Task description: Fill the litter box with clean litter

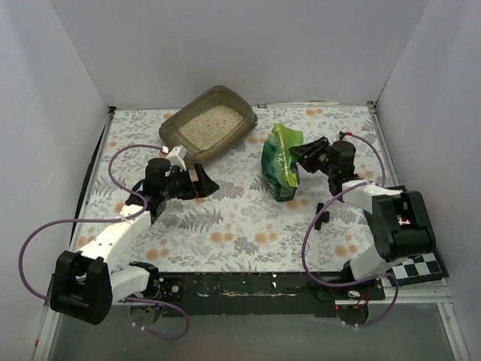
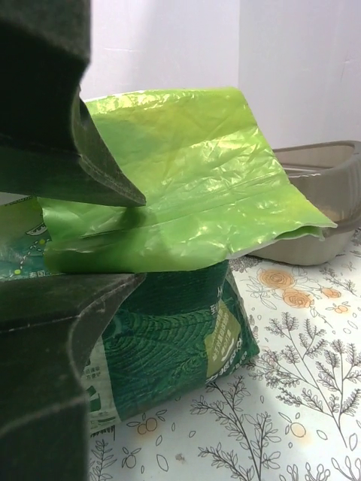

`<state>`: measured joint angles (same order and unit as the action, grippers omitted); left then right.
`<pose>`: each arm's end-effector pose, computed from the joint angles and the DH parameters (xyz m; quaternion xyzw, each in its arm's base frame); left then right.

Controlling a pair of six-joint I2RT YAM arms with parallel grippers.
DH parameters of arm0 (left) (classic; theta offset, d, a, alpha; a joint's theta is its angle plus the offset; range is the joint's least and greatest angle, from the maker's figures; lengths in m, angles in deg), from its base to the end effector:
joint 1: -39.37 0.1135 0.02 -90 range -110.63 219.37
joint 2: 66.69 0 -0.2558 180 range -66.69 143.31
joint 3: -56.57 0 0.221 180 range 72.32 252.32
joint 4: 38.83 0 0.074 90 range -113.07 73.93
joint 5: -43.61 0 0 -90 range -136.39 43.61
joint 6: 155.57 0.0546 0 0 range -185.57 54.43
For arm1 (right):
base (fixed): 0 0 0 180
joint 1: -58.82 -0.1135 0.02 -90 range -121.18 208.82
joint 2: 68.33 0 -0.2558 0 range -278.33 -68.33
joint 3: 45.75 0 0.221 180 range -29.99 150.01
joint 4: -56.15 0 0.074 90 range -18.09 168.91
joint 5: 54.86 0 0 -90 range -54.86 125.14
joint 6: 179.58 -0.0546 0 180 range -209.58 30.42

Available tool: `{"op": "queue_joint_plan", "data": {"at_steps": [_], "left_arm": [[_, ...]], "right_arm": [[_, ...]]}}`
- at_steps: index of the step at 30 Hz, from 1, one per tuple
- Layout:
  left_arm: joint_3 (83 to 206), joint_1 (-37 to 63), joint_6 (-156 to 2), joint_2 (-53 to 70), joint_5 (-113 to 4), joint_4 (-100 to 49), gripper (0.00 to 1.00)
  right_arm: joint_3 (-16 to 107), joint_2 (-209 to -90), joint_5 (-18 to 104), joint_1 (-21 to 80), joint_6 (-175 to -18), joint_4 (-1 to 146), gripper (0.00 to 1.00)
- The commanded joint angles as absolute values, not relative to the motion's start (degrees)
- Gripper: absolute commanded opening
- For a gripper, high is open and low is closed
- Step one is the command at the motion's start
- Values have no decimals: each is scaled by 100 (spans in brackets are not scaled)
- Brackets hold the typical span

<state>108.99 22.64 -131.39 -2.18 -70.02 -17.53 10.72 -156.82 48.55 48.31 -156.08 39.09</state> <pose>0.2135 -0.0870 0.2299 -0.2697 0.8242 -0.4417 0.2299 0.3157 0.0714 0.2192 0.3070 0.7289 0.4491 0.4157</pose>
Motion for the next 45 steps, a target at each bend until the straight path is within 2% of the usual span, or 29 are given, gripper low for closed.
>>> {"op": "queue_joint_plan", "data": {"at_steps": [1,4,7,10,18,24,29,34,38,45], "left_arm": [[10985,2240,-13052,-236,-7073,-1789,98],[10994,2249,-13052,-209,-7073,-1789,98],[11003,2240,-13052,-192,-7082,-1780,98],[10994,2249,-13052,-192,-7082,-1780,98],[10994,2249,-13043,-323,-7047,-1754,98],[11011,2241,-13175,-578,-6951,-1605,98],[11266,2240,-13376,-850,-7152,-1393,98],[11416,2240,-13421,-1237,-7275,-1139,98],[11521,2241,-13211,-1509,-7258,-805,98],[11662,2241,-12640,-1958,-7819,-681,98]], "right_arm": [[1193,-15754,4991,4853,-15708,3271,43],[1176,-15702,4991,4853,-15699,3113,38],[1290,-15614,4973,4853,-15515,3200,23],[1483,-15482,4964,4845,-15191,3358,1],[2326,-15043,5517,4853,-13477,4104,1],[3459,-14963,6589,4730,-12142,5194,1],[4014,-15112,7721,4634,-11473,5529,1],[4795,-15402,8698,4169,-10261,6677,1],[5200,-15438,8998,3607,-9101,7812,1],[5516,-15218,9693,3026,-8309,8805,1]]}}
